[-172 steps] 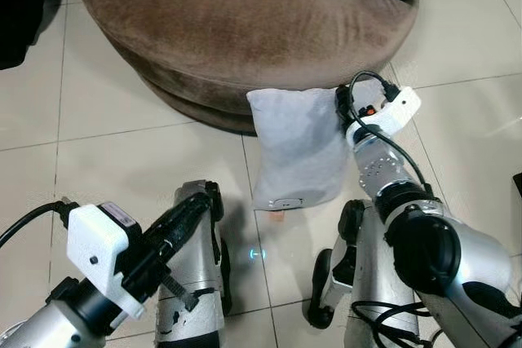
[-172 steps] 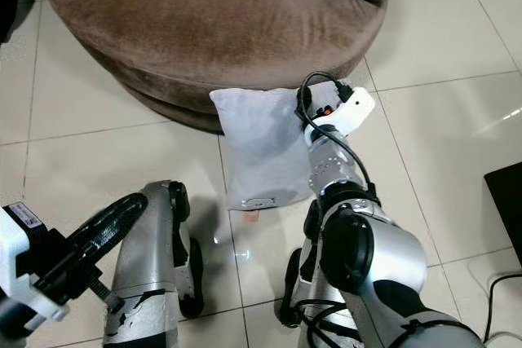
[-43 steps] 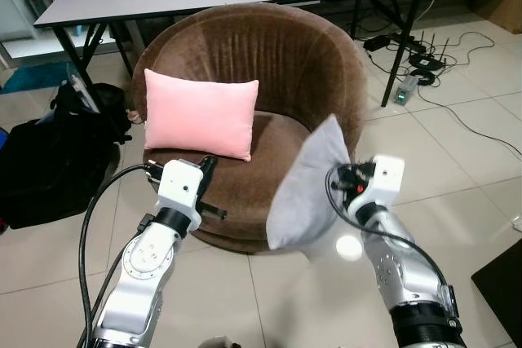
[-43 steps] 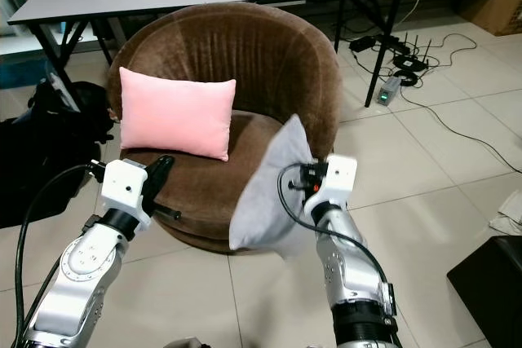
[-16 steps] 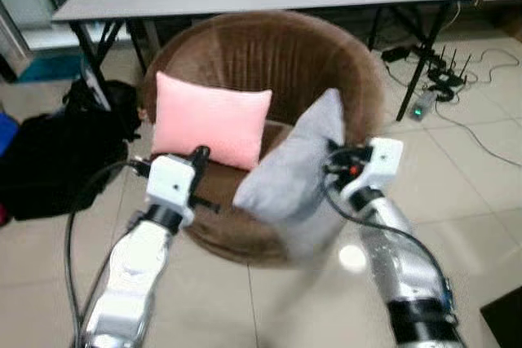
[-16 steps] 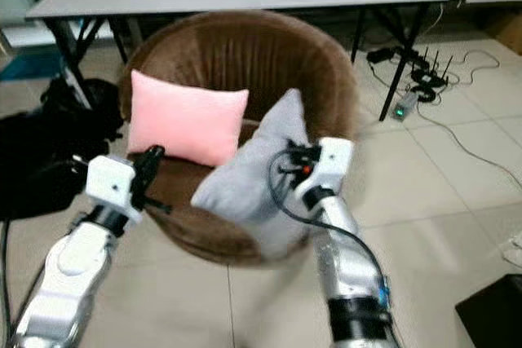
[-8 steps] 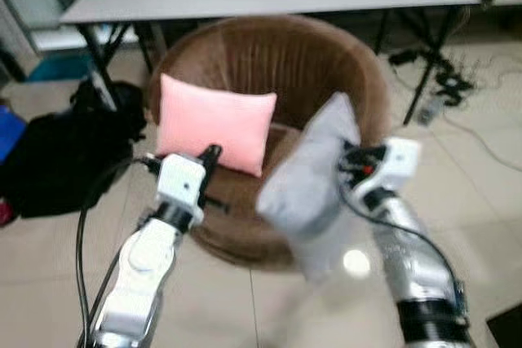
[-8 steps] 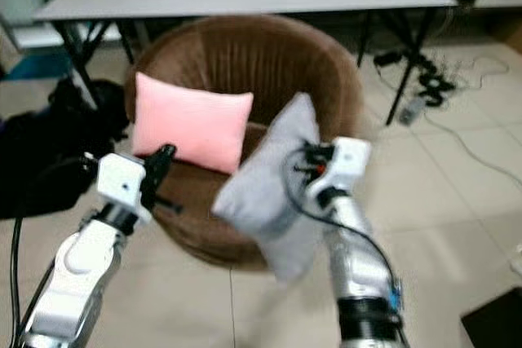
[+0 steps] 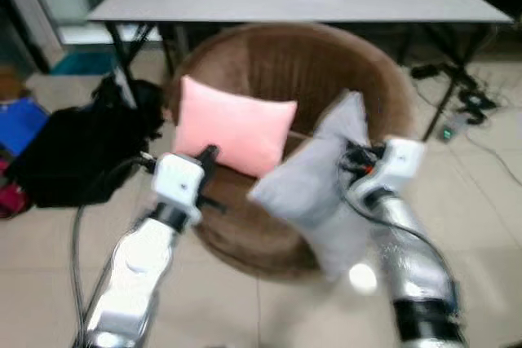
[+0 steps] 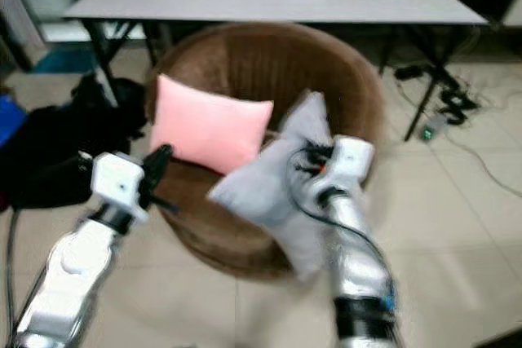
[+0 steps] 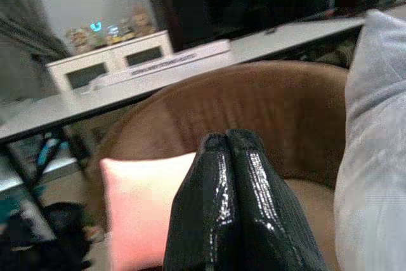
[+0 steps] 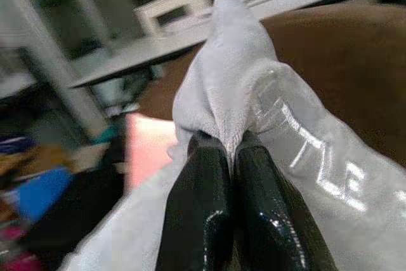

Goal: Move the pillow to the sofa from floor

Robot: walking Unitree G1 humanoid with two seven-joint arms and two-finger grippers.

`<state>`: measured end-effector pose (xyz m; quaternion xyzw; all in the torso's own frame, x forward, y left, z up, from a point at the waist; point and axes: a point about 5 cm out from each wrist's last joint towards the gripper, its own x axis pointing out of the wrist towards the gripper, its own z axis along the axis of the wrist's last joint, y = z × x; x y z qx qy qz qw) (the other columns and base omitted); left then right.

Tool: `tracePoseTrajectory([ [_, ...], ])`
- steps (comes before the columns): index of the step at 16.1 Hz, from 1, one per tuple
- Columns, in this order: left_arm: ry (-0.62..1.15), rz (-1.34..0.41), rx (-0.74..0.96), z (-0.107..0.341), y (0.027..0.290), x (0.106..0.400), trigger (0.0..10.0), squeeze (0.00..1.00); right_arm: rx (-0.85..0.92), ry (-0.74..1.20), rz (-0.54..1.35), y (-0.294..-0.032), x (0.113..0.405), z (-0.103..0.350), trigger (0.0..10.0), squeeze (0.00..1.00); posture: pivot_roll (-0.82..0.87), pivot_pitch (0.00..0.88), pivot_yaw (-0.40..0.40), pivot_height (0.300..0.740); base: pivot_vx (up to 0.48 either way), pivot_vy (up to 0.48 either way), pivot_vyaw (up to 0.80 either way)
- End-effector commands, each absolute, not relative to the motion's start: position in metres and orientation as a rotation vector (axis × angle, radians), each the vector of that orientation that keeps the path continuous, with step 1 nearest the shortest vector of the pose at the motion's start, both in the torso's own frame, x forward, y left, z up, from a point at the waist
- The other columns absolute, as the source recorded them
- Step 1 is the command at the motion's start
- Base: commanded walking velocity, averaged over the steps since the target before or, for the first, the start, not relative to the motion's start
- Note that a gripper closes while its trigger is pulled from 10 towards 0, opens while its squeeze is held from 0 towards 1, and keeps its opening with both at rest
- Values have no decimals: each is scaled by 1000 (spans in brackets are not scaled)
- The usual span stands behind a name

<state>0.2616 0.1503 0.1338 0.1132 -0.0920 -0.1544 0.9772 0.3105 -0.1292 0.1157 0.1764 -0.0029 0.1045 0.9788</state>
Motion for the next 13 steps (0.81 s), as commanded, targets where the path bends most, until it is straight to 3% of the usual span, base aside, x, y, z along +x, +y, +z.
tracePoseTrajectory([
  [1,-191,-332,230,136,145,263,10000,0,342,-71,185,-140,313,128,10000,0,77,29,32,740,345,0,0],
  [13,-184,-338,232,135,145,263,10000,0,347,-71,175,-140,313,128,10000,0,75,32,36,740,347,0,0],
])
